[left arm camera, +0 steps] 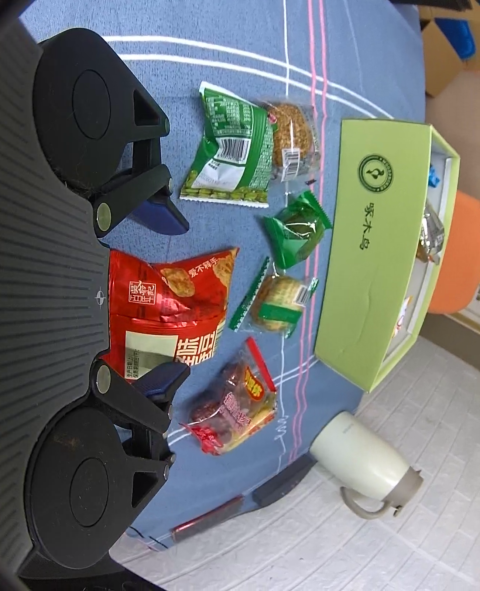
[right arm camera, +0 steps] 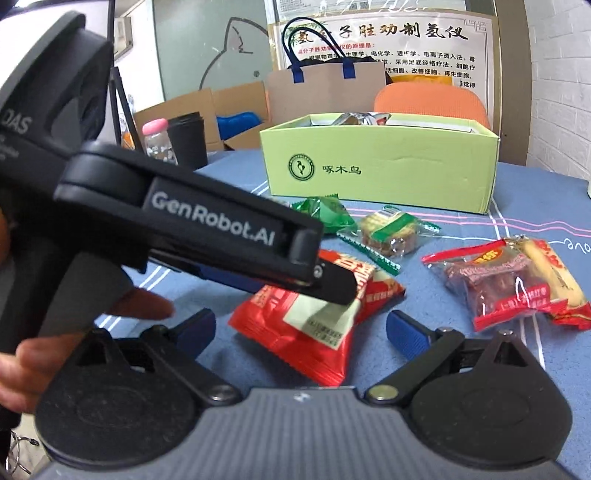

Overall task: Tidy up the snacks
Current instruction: 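Grasp the red cracker bag with the left gripper, then lower the red cracker bag into the green box and open the left gripper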

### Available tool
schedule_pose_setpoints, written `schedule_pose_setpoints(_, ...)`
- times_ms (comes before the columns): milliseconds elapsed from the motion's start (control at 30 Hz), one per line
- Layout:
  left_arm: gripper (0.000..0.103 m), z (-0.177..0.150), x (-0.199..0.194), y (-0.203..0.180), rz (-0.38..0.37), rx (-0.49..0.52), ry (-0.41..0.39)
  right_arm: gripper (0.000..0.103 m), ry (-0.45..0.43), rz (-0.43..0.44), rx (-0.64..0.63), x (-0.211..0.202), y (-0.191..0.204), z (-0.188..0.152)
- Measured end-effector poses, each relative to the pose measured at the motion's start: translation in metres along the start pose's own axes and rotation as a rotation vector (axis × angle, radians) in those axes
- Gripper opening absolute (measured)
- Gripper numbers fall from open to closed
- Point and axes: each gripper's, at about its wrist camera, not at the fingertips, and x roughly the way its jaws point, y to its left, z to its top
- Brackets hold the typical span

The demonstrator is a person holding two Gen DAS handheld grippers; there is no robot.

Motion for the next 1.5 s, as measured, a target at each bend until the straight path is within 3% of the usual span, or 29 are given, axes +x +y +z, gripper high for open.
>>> schedule_pose_setpoints(67, 0.062, 0.0, 0.001, 0.002, -0.006, -0.003, -0.006, 0.096, 0.014, 0.032, 0.008, 0.007, -0.002, 0.002)
schedule_pose_setpoints(100, 0.058, -0.001, 0.0, 0.004, -0.009, -0.005, -0.009, 0.089, 0.012, 0.056, 0.017, 0.006, -0.003, 0.002)
schedule_pose_setpoints(167, 0.034, -0.002, 0.0, 0.007, -0.042, -0.026, 0.0, 0.077, 0.019, 0.027, -0.035, 0.003, 0.003, 0.001)
schedule_pose_setpoints(333, 0.013, -0.007, -0.014, 0.003, -0.056, -0.039, -0.028, 0.07, 0.003, 0.017, -0.045, -0.011, 0.01, 0.004)
schedule_pose_setpoints(700, 0.013, 0.032, -0.019, -0.015, -0.088, -0.054, -0.089, 0.07, -0.069, -0.046, -0.101, -0.018, -0.003, 0.044)
schedule_pose_setpoints(867, 0.013, 0.085, -0.019, -0.025, -0.097, -0.02, -0.163, 0.07, -0.14, -0.081, -0.161, -0.005, -0.018, 0.093)
schedule_pose_setpoints(1033, 0.012, 0.154, -0.006, -0.033, -0.049, 0.026, -0.234, 0.07, -0.174, -0.098, -0.2, 0.032, -0.042, 0.149)
schedule_pose_setpoints(1267, 0.012, 0.224, 0.047, -0.019, 0.041, 0.027, -0.204, 0.07, -0.108, -0.067, -0.172, 0.099, -0.079, 0.196)
schedule_pose_setpoints(1467, 0.013, 0.246, 0.088, -0.001, 0.047, 0.037, -0.166, 0.072, -0.073, -0.029, -0.097, 0.137, -0.102, 0.205)
schedule_pose_setpoints(1500, 0.018, 0.248, 0.091, 0.001, 0.04, 0.038, -0.168, 0.077, -0.084, -0.029, -0.077, 0.138, -0.106, 0.207)
